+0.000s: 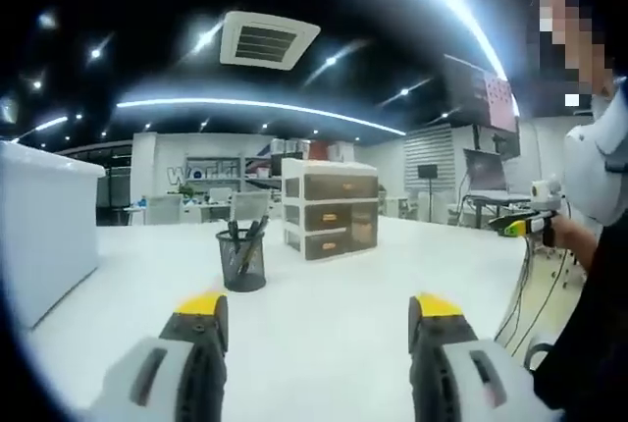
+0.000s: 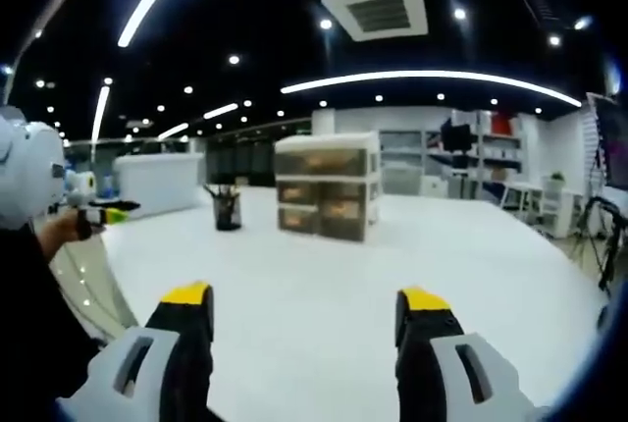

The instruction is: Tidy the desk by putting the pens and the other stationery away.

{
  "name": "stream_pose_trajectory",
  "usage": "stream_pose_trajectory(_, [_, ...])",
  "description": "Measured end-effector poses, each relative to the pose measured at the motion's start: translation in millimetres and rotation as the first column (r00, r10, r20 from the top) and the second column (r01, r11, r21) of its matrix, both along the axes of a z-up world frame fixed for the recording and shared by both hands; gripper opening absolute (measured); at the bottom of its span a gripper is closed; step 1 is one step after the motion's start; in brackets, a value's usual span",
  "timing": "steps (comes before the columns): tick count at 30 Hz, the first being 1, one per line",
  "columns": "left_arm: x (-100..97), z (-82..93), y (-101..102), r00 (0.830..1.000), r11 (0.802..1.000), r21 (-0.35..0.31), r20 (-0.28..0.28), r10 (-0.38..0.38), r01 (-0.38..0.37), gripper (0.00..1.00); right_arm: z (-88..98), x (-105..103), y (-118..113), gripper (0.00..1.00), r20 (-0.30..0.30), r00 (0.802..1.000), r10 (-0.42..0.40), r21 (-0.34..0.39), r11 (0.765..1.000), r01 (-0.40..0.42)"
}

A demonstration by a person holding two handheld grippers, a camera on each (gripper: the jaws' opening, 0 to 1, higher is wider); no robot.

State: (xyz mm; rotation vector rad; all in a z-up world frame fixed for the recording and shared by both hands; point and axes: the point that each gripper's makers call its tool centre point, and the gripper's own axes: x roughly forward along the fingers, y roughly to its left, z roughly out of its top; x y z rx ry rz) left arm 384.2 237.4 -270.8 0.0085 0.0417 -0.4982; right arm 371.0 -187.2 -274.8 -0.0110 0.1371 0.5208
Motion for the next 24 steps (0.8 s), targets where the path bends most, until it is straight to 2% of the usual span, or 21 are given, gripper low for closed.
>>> stream_pose_trajectory(8, [-3.6, 2.3, 4.8, 1.0, 0.999, -0.033, -0.011, 0.012, -0.012, 0.76, 5.5, 1.4, -2.1, 0.74, 0.005, 1.0, -0.003, -0.013, 1.0, 0.003])
stream_pose_trajectory(24, [-5.1, -1.9, 9.2, 0.999, 1.0, -0.011, -0.026, 0.024, -0.024, 0.78, 7.7, 1.0, 3.5, 0.75, -0.012, 1.0, 0.005, -0.028, 1.0, -0.005])
